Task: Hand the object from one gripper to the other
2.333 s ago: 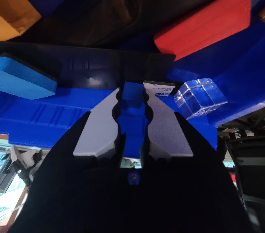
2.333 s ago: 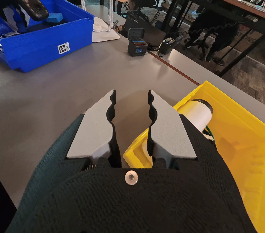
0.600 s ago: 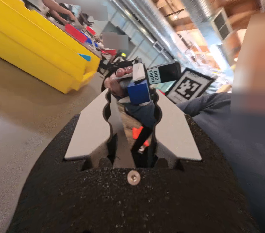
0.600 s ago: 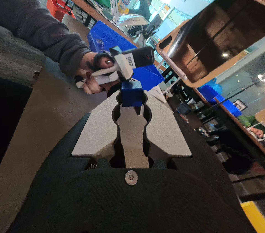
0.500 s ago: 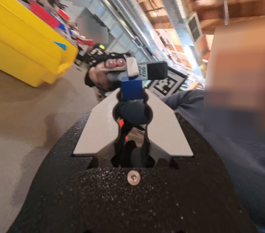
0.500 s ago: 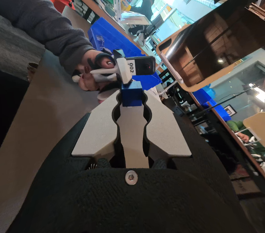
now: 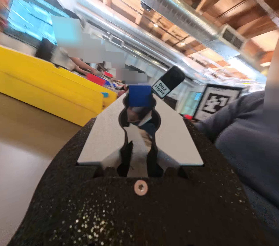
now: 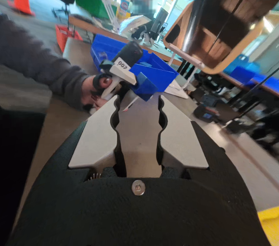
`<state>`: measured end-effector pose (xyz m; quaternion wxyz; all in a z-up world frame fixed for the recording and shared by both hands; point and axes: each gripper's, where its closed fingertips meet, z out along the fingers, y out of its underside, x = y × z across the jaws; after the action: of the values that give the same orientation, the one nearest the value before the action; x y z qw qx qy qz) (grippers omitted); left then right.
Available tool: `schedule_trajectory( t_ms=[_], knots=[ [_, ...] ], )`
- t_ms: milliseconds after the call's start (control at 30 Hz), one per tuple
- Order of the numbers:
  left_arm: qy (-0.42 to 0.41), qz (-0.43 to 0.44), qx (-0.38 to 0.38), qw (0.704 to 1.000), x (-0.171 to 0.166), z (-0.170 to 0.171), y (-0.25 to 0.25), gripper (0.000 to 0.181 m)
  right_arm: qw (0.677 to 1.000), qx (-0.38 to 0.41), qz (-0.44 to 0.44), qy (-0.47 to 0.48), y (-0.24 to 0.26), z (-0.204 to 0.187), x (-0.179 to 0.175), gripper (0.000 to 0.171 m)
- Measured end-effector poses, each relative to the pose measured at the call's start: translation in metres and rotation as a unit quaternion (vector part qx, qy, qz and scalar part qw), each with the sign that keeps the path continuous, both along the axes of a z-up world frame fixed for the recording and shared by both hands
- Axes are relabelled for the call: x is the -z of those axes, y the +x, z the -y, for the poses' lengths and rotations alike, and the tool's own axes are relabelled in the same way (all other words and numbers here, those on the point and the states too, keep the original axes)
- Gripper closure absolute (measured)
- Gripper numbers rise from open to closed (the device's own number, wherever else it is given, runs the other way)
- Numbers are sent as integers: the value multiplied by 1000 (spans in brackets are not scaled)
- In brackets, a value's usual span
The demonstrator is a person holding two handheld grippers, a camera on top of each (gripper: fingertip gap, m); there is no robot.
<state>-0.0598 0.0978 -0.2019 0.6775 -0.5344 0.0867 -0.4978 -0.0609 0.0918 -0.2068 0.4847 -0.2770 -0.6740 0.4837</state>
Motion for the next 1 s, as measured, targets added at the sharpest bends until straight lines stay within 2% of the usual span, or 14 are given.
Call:
schedule_trajectory(
  t_ms=[33, 100, 200, 233, 400, 567, 600, 700, 800, 900, 1000],
  knots=[
    [14, -27, -38, 999, 1, -2, -5, 156, 999, -2, 12, -50, 0, -6, -3, 122],
    [39, -91, -107, 989, 3, -5, -12, 156, 984, 8, 52, -172, -4, -19, -12, 129],
    [63, -198, -226, 952, 9, -12, -23, 156, 937, 22, 164, -308, -13, -26, -7, 125],
    [70, -235, -254, 936, 12, -14, -24, 156, 928, 13, 188, -320, -13, -21, -6, 119],
    [80, -392, -329, 856, 27, -24, -22, 156, 917, 60, 235, -316, -21, -16, 7, 126],
    [89, -463, -353, 808, 34, -26, -19, 156, 924, 105, 254, -265, -25, -22, 27, 133],
    [87, -466, -355, 806, 34, -27, -19, 156, 925, 97, 254, -265, -25, -19, 26, 141],
    [88, -450, -356, 814, 31, -24, -22, 155, 928, 77, 254, -261, -28, -15, 23, 144],
    [110, -412, -332, 841, 24, -14, -19, 154, 922, 24, 264, -283, -28, -8, 19, 145],
    [125, -376, -308, 865, 17, -5, -16, 143, 897, -51, 266, -349, -26, 2, 5, 145],
    [142, -393, -314, 853, 17, -2, -12, 139, 862, -115, 283, -404, -22, 10, -1, 145]
  ],
)
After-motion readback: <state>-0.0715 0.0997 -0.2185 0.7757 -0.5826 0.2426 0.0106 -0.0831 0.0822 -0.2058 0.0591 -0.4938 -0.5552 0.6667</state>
